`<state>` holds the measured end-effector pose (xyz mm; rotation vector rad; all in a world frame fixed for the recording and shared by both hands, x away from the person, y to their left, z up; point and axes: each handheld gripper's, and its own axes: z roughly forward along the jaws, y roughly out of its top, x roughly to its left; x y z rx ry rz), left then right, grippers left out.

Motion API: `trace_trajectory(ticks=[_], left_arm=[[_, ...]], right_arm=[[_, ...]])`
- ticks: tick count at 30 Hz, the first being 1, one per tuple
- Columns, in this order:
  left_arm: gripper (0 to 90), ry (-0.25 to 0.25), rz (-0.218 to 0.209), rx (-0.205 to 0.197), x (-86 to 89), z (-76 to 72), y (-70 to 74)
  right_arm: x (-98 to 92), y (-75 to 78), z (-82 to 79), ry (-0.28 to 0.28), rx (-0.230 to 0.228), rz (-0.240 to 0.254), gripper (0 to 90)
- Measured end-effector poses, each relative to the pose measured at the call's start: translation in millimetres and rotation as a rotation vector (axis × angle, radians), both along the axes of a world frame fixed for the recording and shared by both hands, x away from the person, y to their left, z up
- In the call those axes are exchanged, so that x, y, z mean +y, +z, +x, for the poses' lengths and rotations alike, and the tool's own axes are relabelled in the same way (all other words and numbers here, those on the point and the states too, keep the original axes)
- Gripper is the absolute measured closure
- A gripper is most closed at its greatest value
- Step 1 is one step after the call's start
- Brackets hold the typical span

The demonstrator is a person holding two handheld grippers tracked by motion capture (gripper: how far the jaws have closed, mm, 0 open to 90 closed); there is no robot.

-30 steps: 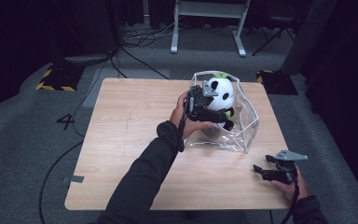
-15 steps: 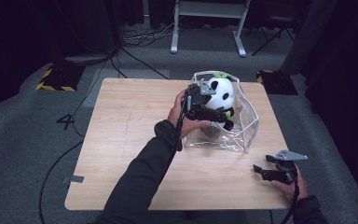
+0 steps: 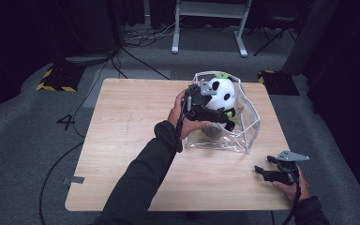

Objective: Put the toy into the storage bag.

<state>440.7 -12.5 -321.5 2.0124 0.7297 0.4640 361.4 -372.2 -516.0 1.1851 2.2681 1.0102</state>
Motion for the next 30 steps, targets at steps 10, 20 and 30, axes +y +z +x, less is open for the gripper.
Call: trace_trajectory(ticks=[10, 20, 30], left_arm=[[18.0, -0.008, -0.013, -0.005, 8.5, -3.7, 4.6], [16.1, -0.01, 0.015, -0.021, 12.9, -7.4, 5.9], [16.0, -0.011, 0.05, -0.049, 24.9, -15.4, 9.3]], right_arm=[[0.0, 0.0, 0.0, 0.0, 0.0, 0.0, 23.4], [0.2, 0.0, -0.1, -0.001, -0.001, -0.001, 23.3], [0.1, 0.0, -0.1, 0.0, -0.001, -0.002, 23.3]])
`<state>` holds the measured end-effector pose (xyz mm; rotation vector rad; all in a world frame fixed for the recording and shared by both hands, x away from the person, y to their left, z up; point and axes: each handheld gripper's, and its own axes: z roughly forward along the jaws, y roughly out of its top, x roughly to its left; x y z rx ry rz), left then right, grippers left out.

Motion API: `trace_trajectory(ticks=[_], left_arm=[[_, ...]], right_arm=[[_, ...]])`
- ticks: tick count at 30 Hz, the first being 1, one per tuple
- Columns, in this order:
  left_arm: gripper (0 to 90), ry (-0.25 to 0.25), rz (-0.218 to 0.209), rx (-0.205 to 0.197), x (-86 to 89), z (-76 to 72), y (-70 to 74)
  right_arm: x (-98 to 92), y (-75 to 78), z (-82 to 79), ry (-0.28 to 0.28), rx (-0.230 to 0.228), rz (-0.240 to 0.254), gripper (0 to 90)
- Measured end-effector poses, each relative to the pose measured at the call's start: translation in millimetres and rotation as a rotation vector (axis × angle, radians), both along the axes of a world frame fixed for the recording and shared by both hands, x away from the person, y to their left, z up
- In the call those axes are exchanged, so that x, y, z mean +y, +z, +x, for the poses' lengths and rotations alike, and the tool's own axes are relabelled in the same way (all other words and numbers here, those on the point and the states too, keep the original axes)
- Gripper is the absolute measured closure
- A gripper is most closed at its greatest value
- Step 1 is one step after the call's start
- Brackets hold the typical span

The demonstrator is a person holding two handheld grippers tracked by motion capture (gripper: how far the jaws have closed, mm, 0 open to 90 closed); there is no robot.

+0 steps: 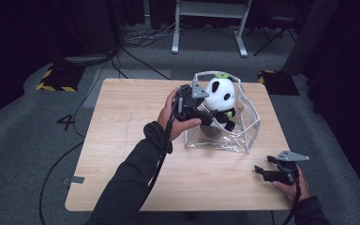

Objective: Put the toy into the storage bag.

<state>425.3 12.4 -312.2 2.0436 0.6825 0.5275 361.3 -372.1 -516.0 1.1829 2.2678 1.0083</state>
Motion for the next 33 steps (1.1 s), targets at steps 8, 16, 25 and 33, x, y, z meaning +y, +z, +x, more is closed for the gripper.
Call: trace_trajectory(ticks=[8, 16, 25, 33], left_arm=[[16.0, 0.007, 0.045, -0.039, 7.7, -8.7, 3.2], [16.0, 0.013, 0.082, -0.048, 15.0, -14.1, 2.4], [16.0, 0.005, 0.132, -0.059, 22.4, -21.6, -0.4], [16.2, 0.007, 0.175, -0.067, 29.6, -27.9, -4.9]], right_arm=[[0.0, 0.0, 0.0, 0.001, 0.0, -0.001, 23.3], [-0.1, 0.0, 0.0, 0.001, 0.0, 0.0, 23.3], [0.0, 0.0, 0.0, 0.0, 0.0, 0.0, 23.3], [0.0, 0.0, 0.0, 0.0, 0.0, 0.0, 23.3]])
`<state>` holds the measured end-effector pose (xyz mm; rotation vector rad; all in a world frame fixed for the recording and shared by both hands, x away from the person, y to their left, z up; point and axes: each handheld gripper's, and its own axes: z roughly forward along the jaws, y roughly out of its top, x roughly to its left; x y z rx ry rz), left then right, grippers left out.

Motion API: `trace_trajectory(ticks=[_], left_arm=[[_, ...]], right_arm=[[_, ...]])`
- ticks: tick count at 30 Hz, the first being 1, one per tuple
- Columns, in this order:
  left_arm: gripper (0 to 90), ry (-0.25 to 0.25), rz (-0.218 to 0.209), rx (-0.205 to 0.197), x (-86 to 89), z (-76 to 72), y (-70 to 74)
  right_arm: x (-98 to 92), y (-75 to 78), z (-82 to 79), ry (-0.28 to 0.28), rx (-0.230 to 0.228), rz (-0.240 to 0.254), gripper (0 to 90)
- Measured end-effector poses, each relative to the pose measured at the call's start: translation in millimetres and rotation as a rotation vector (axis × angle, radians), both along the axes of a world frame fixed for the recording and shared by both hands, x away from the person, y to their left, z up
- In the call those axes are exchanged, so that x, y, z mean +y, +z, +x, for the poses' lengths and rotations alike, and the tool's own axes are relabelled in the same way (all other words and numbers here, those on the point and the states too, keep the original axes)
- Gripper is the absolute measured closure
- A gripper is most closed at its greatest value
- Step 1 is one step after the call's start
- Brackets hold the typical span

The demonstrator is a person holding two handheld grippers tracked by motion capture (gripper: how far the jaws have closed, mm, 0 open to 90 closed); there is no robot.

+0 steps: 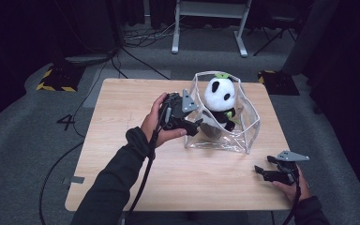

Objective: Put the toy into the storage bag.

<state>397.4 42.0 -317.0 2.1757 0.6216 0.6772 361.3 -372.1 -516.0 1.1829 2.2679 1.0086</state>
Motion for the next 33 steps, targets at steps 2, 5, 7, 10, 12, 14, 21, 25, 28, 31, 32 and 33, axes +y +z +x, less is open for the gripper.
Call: trace_trajectory(ticks=[2, 5, 7, 10, 12, 14, 21, 25, 28, 31, 32, 33], left_arm=[[16.1, 0.002, 0.003, -0.001, 1.6, -2.2, -1.7], [16.1, -0.001, 0.014, -0.004, 5.6, -6.3, -4.1], [16.2, -0.001, 0.016, -0.007, 7.7, -8.2, -5.4], [16.1, 0.003, 0.015, -0.004, 9.8, -9.8, -6.9], [16.1, 0.003, 0.027, -0.006, 12.7, -10.9, -8.1], [16.2, 0.004, 0.026, -0.004, 18.2, -13.3, -10.1], [16.2, 0.011, 0.052, 0.001, 28.1, -17.5, -17.3], [16.1, 0.013, 0.051, 0.008, 36.4, -20.1, -21.7], [16.2, 0.019, 0.056, 0.013, 42.7, -21.1, -25.9], [16.2, 0.033, 0.074, 0.021, 48.3, -21.5, -30.8], [16.3, 0.038, 0.075, 0.023, 50.1, -21.7, -32.2], [16.3, 0.042, 0.085, 0.029, 53.4, -22.1, -35.1]], right_arm=[[0.0, 0.0, 0.0, 0.0, 0.0, 0.0, 23.3], [0.0, 0.0, 0.0, 0.0, 0.0, 0.0, 23.3], [0.0, 0.0, 0.0, 0.0, 0.0, -0.001, 23.3], [0.0, 0.0, 0.0, 0.0, 0.0, 0.0, 23.3], [0.0, 0.0, 0.0, 0.0, 0.0, 0.0, 23.3], [0.0, 0.0, 0.0, 0.0, 0.0, 0.0, 23.3], [0.0, 0.0, 0.0, 0.001, 0.0, -0.001, 23.2], [0.0, 0.0, 0.0, 0.0, 0.0, 0.0, 23.2], [0.0, 0.0, 0.0, 0.0, 0.0, -0.001, 23.2], [0.0, 0.0, 0.0, 0.0, 0.0, -0.001, 23.2], [0.0, 0.0, 0.0, 0.0, 0.0, -0.001, 23.2], [0.1, 0.0, 0.0, -0.001, 0.0, 0.0, 23.2]])
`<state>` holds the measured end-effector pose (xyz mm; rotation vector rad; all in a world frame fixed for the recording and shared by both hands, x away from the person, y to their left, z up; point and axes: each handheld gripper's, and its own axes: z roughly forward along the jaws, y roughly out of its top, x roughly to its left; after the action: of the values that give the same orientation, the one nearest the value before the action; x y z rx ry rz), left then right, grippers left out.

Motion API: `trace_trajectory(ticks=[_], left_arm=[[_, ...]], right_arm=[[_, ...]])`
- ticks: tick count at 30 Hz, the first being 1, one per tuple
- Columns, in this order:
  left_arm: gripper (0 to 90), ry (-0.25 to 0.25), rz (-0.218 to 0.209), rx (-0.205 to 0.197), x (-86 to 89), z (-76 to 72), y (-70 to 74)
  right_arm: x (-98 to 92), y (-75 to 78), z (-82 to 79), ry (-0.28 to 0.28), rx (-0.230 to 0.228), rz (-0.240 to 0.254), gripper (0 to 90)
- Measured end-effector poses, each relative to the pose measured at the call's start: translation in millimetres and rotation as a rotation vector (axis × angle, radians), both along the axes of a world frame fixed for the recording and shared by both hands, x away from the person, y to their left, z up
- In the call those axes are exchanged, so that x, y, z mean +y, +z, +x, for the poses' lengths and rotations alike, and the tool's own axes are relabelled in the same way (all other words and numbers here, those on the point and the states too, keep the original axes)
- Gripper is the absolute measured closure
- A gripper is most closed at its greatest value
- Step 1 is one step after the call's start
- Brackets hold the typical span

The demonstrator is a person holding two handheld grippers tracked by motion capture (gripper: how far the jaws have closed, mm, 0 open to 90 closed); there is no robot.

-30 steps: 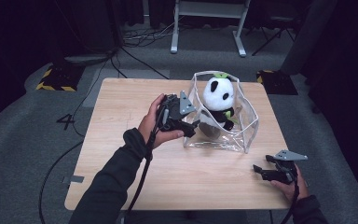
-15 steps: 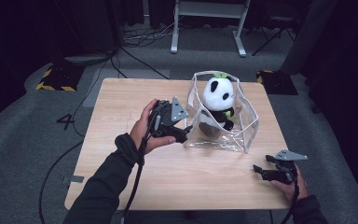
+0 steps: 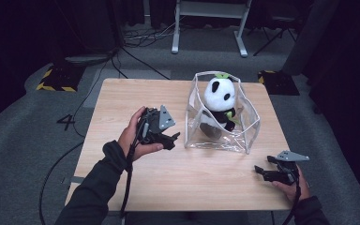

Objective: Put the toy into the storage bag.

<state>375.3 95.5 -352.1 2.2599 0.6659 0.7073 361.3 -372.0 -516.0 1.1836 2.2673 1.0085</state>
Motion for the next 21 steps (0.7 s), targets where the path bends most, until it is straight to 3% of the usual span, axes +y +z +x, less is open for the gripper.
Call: trace_trajectory(ticks=[4, 10, 21], left_arm=[[16.3, 0.009, 0.007, 0.007, 4.5, -1.0, -5.0], [16.2, 0.025, 0.051, 0.014, 14.0, -5.5, -17.2], [16.3, 0.049, 0.052, 0.052, 27.2, -5.1, -38.6]], right_arm=[[0.0, 0.0, 0.0, 0.0, 0.0, 0.0, 23.1], [0.0, 0.0, 0.0, -0.001, 0.0, 0.0, 23.2], [0.0, 0.0, 0.0, -0.003, 0.0, -0.002, 22.9]])
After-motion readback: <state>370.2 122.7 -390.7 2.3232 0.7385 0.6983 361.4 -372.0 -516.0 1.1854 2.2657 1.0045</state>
